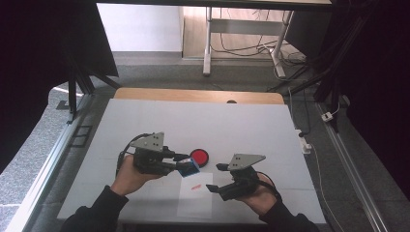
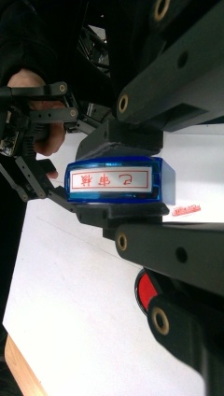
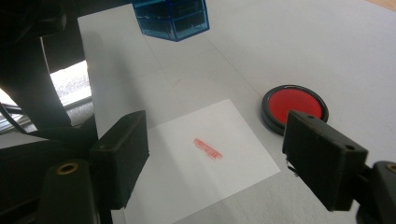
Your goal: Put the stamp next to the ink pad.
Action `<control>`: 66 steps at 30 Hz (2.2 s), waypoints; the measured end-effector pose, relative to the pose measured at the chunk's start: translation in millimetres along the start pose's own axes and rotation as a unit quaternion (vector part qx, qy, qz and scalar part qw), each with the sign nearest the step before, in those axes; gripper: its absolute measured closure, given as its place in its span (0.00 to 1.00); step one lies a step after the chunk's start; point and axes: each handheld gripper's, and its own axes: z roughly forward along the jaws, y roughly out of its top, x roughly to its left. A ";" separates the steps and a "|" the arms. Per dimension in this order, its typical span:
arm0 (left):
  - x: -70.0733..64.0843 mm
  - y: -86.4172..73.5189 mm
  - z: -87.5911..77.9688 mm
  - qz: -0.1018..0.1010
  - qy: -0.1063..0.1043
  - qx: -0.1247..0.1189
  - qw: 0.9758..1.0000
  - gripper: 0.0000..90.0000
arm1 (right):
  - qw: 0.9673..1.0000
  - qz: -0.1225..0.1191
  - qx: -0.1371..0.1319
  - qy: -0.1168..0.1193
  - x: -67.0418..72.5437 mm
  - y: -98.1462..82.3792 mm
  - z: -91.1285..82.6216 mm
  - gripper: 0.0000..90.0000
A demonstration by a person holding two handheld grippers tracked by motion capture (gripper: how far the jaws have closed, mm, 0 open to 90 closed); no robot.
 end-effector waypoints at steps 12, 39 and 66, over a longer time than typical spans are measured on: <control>5.5 -2.8 -7.8 -0.019 0.032 0.004 0.999 0.78 | 0.999 0.024 -0.009 -0.023 -3.6 -4.1 -8.8 0.17; 19.4 -14.6 -21.1 -0.051 0.093 0.026 0.994 0.78 | 0.998 0.044 0.005 -0.053 -4.3 -15.4 -22.5 0.01; 39.5 -36.3 -35.0 -0.099 0.191 0.062 0.975 0.78 | 0.984 0.072 0.023 -0.159 -8.3 -50.4 -64.2 0.00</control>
